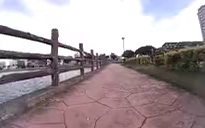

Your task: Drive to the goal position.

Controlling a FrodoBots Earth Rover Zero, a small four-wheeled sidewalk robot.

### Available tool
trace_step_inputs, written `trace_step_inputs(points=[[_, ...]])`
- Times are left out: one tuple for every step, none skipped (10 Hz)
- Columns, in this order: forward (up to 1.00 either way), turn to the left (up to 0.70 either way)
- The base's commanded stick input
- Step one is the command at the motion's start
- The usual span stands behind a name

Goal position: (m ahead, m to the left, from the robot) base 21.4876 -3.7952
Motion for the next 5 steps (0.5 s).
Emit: trace_step_inputs(points=[[0.70, 0.05], [0.70, -0.05], [0.70, -0.05], [0.70, -0.15], [0.70, -0.24]])
